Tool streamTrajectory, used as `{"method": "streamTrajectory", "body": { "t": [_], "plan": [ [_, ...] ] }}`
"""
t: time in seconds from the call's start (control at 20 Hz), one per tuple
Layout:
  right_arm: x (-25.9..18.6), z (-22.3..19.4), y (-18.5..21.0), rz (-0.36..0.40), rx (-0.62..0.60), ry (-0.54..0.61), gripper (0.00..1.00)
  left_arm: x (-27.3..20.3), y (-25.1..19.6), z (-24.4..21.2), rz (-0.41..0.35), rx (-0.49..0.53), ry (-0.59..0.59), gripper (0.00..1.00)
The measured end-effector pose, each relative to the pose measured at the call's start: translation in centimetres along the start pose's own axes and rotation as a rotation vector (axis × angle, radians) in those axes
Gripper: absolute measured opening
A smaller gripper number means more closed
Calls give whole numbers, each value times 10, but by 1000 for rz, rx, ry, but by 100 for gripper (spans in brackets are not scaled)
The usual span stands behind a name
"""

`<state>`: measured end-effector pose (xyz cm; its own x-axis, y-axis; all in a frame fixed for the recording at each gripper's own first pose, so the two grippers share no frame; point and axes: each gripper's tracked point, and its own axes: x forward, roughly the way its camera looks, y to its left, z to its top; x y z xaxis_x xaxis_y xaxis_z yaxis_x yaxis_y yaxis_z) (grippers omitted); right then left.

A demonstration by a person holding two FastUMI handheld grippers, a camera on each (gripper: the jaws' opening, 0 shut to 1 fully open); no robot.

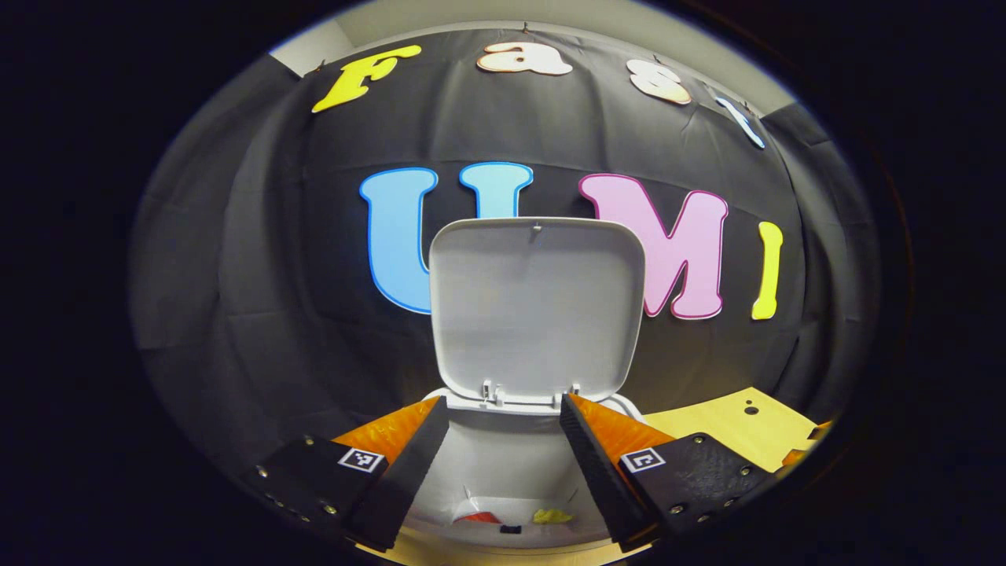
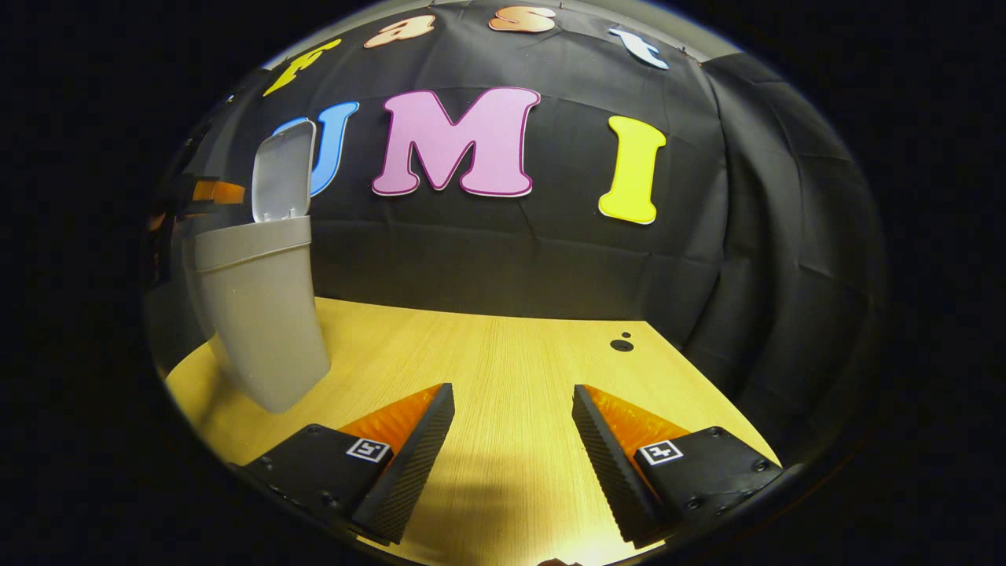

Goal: Press the lid of the desktop garbage bin to open it, pick up the crumpled paper on the desktop and throw it into the bin, then pick up the pop can on the desktop and drop it into the bin, and finally close the garbage bin lid.

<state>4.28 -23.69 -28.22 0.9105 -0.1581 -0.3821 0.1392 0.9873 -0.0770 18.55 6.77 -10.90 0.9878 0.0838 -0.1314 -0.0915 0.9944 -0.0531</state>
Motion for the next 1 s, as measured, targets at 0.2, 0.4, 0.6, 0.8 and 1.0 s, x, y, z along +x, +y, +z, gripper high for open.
{"method": "streamTrajectory", "body": {
  "t": [0.2, 0.4, 0.6, 0.8, 1.0],
  "plan": [
    [-5, 20, -4, -11, -3, -14, 98, 5, -3, 49, -32, -57, -64, 94],
    [-10, 35, 4, 0, 27, -16, 98, 12, -3, 95, -60, -36, -117, 94],
    [-27, 33, 46, 92, 82, 33, 98, 23, 0, 129, -65, -25, -150, 93],
    [-50, 32, 80, 184, 78, 84, 98, 40, -1, 158, -79, -36, -170, 93],
    [-65, 40, 87, 213, 80, 107, 98, 67, -7, 180, -116, -77, -162, 93]
  ]
}}
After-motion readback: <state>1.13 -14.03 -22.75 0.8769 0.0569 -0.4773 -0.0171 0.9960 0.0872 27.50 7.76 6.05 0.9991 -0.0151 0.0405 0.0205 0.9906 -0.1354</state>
